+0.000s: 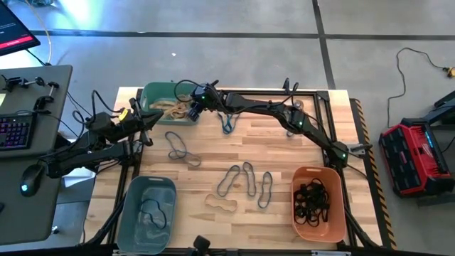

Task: Sort rubber bands into baskets
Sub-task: Put the brown rubber band into the green bin

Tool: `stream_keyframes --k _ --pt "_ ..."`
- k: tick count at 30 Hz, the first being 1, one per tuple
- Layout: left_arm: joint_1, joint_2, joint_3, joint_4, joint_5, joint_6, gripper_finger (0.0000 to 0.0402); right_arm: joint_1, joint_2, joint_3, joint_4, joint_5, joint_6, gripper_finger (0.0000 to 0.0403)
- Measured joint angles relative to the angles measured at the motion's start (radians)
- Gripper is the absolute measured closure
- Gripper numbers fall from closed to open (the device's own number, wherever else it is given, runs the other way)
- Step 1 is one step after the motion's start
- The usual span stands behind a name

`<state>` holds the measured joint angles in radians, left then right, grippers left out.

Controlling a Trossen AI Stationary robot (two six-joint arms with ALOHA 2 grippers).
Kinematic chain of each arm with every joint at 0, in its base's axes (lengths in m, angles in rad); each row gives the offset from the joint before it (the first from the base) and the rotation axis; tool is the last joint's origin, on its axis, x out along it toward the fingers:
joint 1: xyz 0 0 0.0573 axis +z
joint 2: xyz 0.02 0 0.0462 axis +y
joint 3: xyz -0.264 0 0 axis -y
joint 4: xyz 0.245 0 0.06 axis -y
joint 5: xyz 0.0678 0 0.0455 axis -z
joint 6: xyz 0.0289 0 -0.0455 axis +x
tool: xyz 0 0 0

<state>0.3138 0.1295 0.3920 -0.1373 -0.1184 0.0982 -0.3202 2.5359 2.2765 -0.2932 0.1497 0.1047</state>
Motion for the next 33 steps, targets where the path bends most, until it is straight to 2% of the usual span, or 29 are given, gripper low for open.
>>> stream_keyframes --k 4,8,10,12,16,17,23,28,33 --pt "0.0 0.0 0.0 -0.006 0.0 0.0 0.0401 0.002 0.0 0.0 0.002 -0.002 -0.011 0.0244" --pt "0.0 0.0 0.0 -0.017 0.0 0.0 0.0401 0.002 -0.005 0.0 -0.014 -0.008 -0.016 0.0228" --pt "0.0 0.0 0.0 -0.017 0.0 0.0 0.0401 0.001 -0.014 0.0 -0.033 -0.011 -0.016 0.0243" --pt "0.0 0.0 0.0 -0.017 0.0 0.0 0.0401 0.001 -0.026 0.0 -0.056 -0.008 -0.017 0.0274" --pt "0.0 0.0 0.0 -0.016 0.0 0.0 0.0401 0.007 -0.06 0.0 -0.073 0.012 -0.067 0.0375" --pt "0.0 0.0 0.0 -0.017 0.0 0.0 0.0401 0.01 -0.067 0.0 -0.071 0.015 -0.084 0.0388" --pt "0.0 0.0 0.0 -0.016 0.0 0.001 0.0401 0.029 -0.111 0.0 -0.099 0.041 -0.128 0.04" --pt "0.0 0.0 0.0 -0.016 0.0 0.001 0.0401 0.047 -0.122 0.0 -0.102 0.105 -0.148 0.0402" --pt "0.0 0.0 0.0 -0.016 0.0 0.001 0.0401 0.054 -0.122 0.0 -0.13 0.109 -0.131 0.0403"
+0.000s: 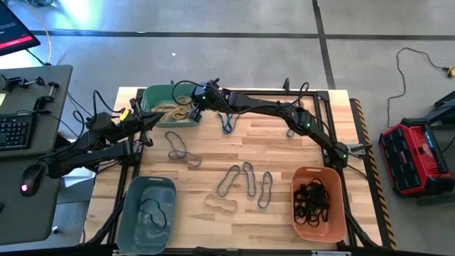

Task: Sort rubber bands into baskets
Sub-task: Put the brown rubber band into the green bin

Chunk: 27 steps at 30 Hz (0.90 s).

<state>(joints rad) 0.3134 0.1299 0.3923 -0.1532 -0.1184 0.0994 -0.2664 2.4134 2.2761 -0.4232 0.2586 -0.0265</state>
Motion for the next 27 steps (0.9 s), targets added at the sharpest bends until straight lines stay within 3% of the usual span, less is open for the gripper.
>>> stream_keyframes --k 6,14,19,27 --pt "0.0 0.0 0.0 0.0 0.0 0.0 0.0401 0.015 0.0 -0.001 0.0 0.038 0.011 0.0403" --pt "0.0 0.0 0.0 0.0 0.001 0.0 0.0401 0.027 -0.039 -0.186 0.101 0.023 0.026 0.0403" --pt "-0.001 0.0 0.0 0.0 0.002 0.0 0.0401 0.033 -0.168 -0.393 0.251 0.023 0.032 0.0403" --pt "-0.001 0.0 0.0 0.0 0.003 0.0 0.0401 0.025 -0.495 -0.846 0.436 0.063 0.104 0.0403"
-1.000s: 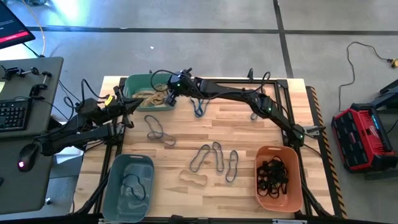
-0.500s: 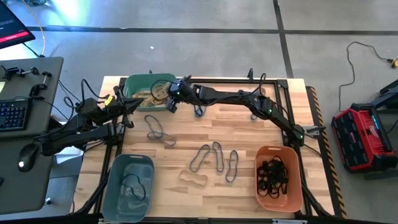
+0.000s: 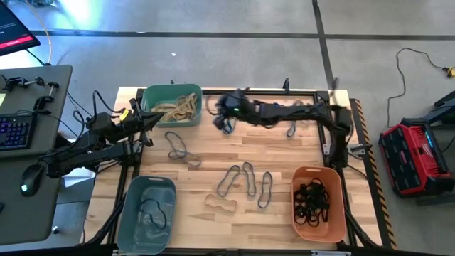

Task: Sort rubber bands into baskets
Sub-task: Put the brown rubber band into the green bin

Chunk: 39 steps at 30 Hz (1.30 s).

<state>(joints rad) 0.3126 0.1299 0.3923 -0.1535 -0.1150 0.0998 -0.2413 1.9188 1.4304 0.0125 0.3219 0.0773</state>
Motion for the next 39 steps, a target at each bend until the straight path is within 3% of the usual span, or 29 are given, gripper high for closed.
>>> stream_keyframes --k 9,20,29,39 --pt "0.0 0.0 0.0 0.0 0.0 0.0 0.0401 -0.001 -0.354 -0.382 0.027 0.123 0.099 0.0403" --pt "0.0 0.0 0.0 0.0 0.0 -0.001 0.0401 0.0 -0.627 -0.612 -0.042 0.145 0.164 0.0403" --pt "0.0 0.0 0.0 -0.002 0.0 -0.002 0.0401 0.002 -0.758 -0.637 -0.391 0.155 0.285 0.0403" --pt "0.0 0.0 -0.002 -0.013 0.041 0.003 0.0402 -0.024 -0.858 -0.637 -0.883 0.167 0.587 0.0403"
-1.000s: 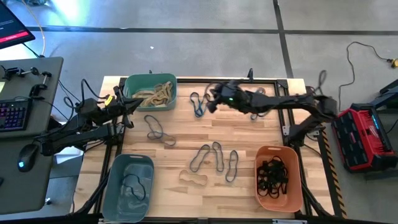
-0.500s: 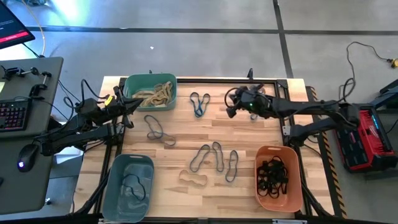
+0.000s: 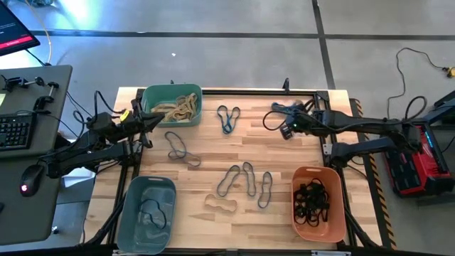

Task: Sort rubber bands into baskets
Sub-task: Put the brown rubber band into the green bin

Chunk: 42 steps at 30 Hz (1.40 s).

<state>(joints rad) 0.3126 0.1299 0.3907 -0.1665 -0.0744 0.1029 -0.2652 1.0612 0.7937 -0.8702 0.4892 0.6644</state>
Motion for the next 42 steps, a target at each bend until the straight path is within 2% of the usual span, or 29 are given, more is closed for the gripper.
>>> stream_keyframes --k 3,5,11,16,21,27,31,34,37,42 --pt "0.0 0.0 -0.02 0.014 0.034 -0.005 0.0401 -0.036 -0.004 -0.018 -0.08 -0.006 0.058 0.0403" --pt "0.0 0.0 -0.036 0.03 0.045 -0.011 0.0401 -0.08 -0.005 -0.058 -0.09 -0.059 0.069 0.0403" --pt "0.0 0.0 -0.055 0.054 0.054 -0.013 0.0401 -0.221 -0.004 -0.19 0.048 -0.21 0.036 0.0403" --pt "0.0 0.0 -0.055 0.062 0.103 -0.013 0.0402 -0.334 -0.003 -0.224 0.097 -0.215 0.055 0.0395" --pt "0.0 0.0 -0.055 0.065 0.156 -0.022 0.0402 -0.427 -0.002 -0.224 0.106 -0.202 0.055 0.0345" --pt "0.0 0.004 -0.055 0.063 0.201 -0.04 0.0402 -0.542 0.028 -0.224 0.113 -0.202 0.15 0.0265" --pt "0.0 0.015 -0.055 0.057 0.231 -0.039 0.0401 -0.614 0.071 -0.224 0.152 -0.239 0.169 0.0238" --pt "0.0 0.029 -0.055 0.054 0.228 -0.023 0.0402 -0.659 0.118 -0.224 0.184 -0.249 0.195 0.0235" --pt "0.0 0.044 -0.055 0.053 0.226 -0.023 0.0402 -0.698 0.181 -0.224 0.212 -0.303 0.199 0.0238" --pt "0.0 0.051 -0.055 0.054 0.226 -0.022 0.0401 -0.717 0.277 -0.224 0.253 -0.333 0.19 0.0264"
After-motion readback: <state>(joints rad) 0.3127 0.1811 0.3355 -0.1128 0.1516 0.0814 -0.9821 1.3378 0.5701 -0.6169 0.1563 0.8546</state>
